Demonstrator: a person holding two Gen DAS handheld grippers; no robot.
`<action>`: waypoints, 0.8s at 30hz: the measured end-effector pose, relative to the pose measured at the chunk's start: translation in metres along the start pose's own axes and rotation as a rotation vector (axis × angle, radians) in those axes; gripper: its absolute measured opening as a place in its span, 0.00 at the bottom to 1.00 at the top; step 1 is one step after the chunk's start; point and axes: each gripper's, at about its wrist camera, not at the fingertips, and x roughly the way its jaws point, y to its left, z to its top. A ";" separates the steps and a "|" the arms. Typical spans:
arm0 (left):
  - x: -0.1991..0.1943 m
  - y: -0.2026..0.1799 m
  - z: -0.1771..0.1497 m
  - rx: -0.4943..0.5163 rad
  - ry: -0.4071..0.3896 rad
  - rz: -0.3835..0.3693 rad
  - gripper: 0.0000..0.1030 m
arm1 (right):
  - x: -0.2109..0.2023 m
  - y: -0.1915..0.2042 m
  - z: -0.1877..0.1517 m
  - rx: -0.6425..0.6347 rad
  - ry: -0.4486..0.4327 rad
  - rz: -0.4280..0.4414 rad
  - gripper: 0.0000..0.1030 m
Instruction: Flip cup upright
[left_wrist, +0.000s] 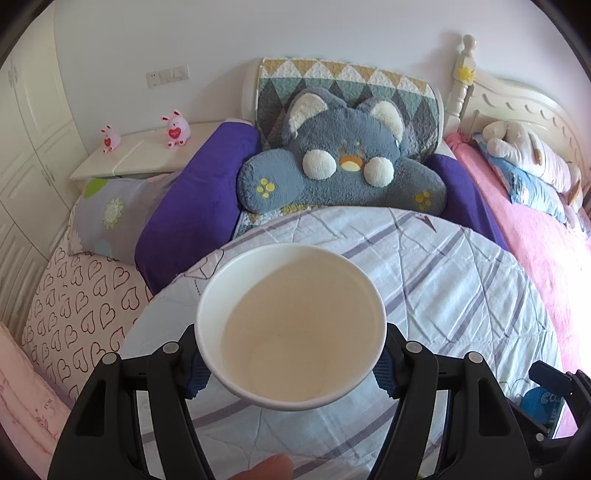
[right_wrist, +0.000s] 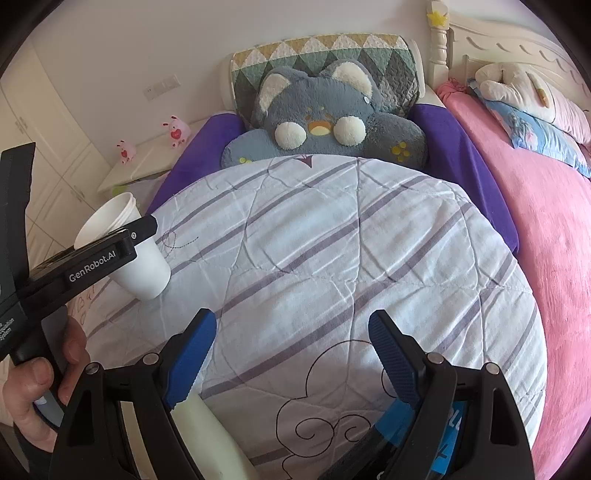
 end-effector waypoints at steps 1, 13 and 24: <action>-0.001 0.000 -0.002 0.002 0.000 0.003 0.69 | -0.001 0.001 -0.001 -0.001 0.000 -0.001 0.83; -0.011 0.013 -0.015 -0.005 0.029 -0.004 0.99 | -0.019 0.012 -0.016 -0.017 -0.018 -0.017 0.83; -0.056 0.018 -0.024 0.022 -0.033 -0.039 1.00 | -0.055 0.017 -0.021 -0.007 -0.087 -0.047 0.83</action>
